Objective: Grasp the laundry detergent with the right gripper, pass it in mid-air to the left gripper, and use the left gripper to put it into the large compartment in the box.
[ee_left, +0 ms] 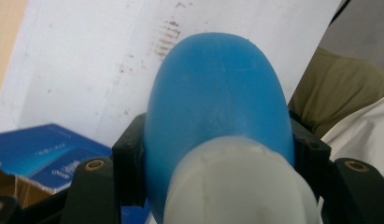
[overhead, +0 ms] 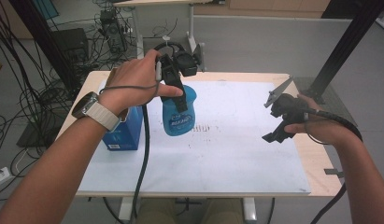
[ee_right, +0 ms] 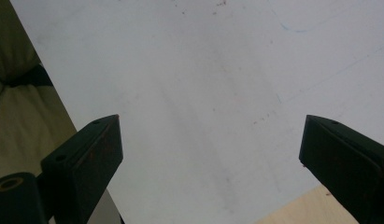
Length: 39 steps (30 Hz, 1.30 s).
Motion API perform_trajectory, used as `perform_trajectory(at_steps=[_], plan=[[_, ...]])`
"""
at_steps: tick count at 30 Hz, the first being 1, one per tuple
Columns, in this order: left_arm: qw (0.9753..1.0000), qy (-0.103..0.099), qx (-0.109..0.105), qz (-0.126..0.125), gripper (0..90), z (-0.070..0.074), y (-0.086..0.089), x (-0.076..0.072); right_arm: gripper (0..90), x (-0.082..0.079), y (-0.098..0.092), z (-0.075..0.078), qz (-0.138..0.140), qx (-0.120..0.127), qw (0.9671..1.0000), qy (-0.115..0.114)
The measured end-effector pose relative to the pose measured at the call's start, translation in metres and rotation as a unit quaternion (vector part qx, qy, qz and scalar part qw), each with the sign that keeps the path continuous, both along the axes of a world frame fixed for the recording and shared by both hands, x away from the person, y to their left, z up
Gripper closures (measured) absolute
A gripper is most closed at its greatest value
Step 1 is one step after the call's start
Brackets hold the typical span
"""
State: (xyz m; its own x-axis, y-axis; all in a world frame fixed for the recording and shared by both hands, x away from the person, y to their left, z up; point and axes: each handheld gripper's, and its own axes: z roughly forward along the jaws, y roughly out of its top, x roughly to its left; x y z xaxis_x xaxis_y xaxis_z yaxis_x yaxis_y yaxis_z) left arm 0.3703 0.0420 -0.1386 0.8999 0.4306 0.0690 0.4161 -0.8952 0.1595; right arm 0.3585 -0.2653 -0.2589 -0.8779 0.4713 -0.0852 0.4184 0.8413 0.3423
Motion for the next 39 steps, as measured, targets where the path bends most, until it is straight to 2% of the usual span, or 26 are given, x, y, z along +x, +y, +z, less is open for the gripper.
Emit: perform_trajectory(at_steps=[4,6,7,8,10,12,14,19,22,23,24,26,28,30,32,33,38,39], plan=[[0.9991,-0.005,0.002,0.042,37.7,0.009,0.002,0.000,6.8,0.000,-0.006,-0.001,-0.012,-0.005,0.9999,0.008],[0.9976,-0.011,0.000,0.069,37.7,0.015,0.004,0.000,6.8,0.000,-0.009,-0.002,-0.009,-0.005,0.9999,0.012],[0.9971,-0.012,-0.003,0.075,37.7,0.016,0.005,0.000,6.9,-0.001,-0.011,-0.002,-0.008,-0.004,0.9998,0.017],[0.9954,-0.015,-0.007,0.094,37.7,0.019,0.006,0.000,6.8,-0.001,-0.012,-0.002,-0.007,-0.004,0.9998,0.016],[0.9938,-0.018,-0.008,0.109,37.7,0.022,0.008,-0.001,6.7,-0.001,-0.015,-0.002,-0.011,-0.005,0.9998,0.016],[0.9904,-0.023,-0.013,0.136,37.7,0.026,0.011,-0.001,6.7,0.000,-0.018,-0.001,-0.013,-0.010,0.9998,0.015],[0.9884,-0.027,-0.013,0.149,37.7,0.030,0.012,-0.002,6.7,0.000,-0.020,0.000,-0.016,-0.012,0.9997,0.015],[0.9808,-0.033,-0.011,0.192,37.7,0.039,0.014,-0.004,6.7,0.001,-0.022,-0.001,-0.013,-0.020,0.9995,0.022],[0.9743,-0.036,-0.014,0.222,37.7,0.044,0.015,-0.004,6.8,0.002,-0.023,-0.003,-0.009,-0.026,0.9993,0.023],[0.9740,-0.035,-0.011,0.223,37.7,0.046,0.015,-0.003,6.9,0.002,-0.023,-0.004,-0.009,-0.026,0.9993,0.025],[0.9715,-0.037,-0.013,0.234,37.7,0.047,0.016,-0.004,6.9,0.002,-0.024,-0.004,-0.008,-0.025,0.9993,0.025],[0.9681,-0.037,-0.013,0.248,37.7,0.051,0.017,-0.004,7.0,0.002,-0.025,-0.005,-0.007,-0.025,0.9993,0.025],[0.9628,-0.036,-0.020,0.267,37.7,0.054,0.020,-0.004,7.3,0.002,-0.026,-0.005,-0.005,-0.027,0.9993,0.026],[0.9609,-0.038,-0.017,0.274,37.7,0.057,0.022,-0.004,7.3,0.002,-0.026,-0.005,-0.003,-0.027,0.9993,0.026],[0.9567,-0.043,-0.018,0.287,37.7,0.060,0.024,-0.005,7.3,0.003,-0.026,-0.005,0.000,-0.026,0.9994,0.024],[0.9564,-0.043,-0.016,0.288,37.7,0.062,0.026,-0.005,7.3,0.003,-0.026,-0.005,0.000,-0.027,0.9994,0.024],[0.9452,-0.045,-0.031,0.322,37.7,0.068,0.037,-0.006,7.2,0.003,-0.025,-0.007,0.003,-0.027,0.9994,0.023],[0.9441,-0.043,-0.029,0.326,37.7,0.071,0.040,-0.006,7.3,0.003,-0.024,-0.008,0.004,-0.026,0.9994,0.023]])
